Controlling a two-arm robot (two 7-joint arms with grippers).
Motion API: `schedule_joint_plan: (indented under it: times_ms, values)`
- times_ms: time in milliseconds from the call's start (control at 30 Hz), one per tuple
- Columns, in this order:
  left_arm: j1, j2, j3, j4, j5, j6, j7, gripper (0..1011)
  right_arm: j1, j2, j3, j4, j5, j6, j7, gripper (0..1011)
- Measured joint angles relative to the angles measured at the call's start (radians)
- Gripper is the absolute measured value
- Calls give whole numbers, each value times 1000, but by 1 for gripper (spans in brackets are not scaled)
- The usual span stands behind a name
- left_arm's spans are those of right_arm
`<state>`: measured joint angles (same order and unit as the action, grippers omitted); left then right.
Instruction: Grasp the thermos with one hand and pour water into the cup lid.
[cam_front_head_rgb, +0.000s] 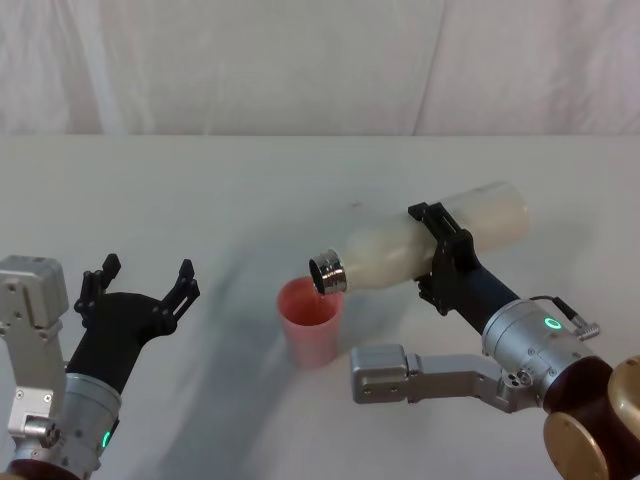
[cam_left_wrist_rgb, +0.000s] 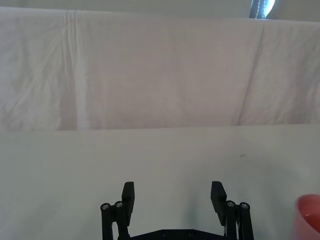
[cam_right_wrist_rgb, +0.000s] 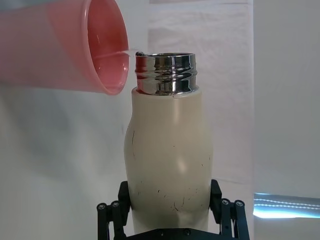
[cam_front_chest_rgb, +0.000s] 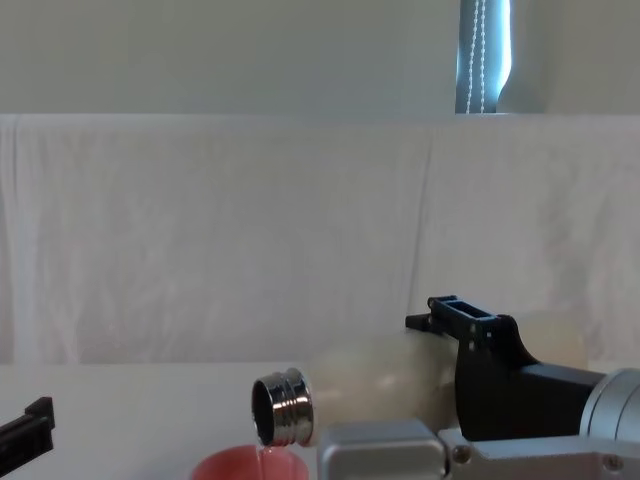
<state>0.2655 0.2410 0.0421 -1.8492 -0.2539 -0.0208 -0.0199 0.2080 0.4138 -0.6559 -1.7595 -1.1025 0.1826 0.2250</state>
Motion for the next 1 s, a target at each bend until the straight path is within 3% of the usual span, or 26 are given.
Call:
schedule_joint_plan:
  times_ms: [1000]
  values:
    - [0, 0, 0, 0, 0, 0, 0, 1001, 2, 3, 1, -6, -8, 1, -4, 955]
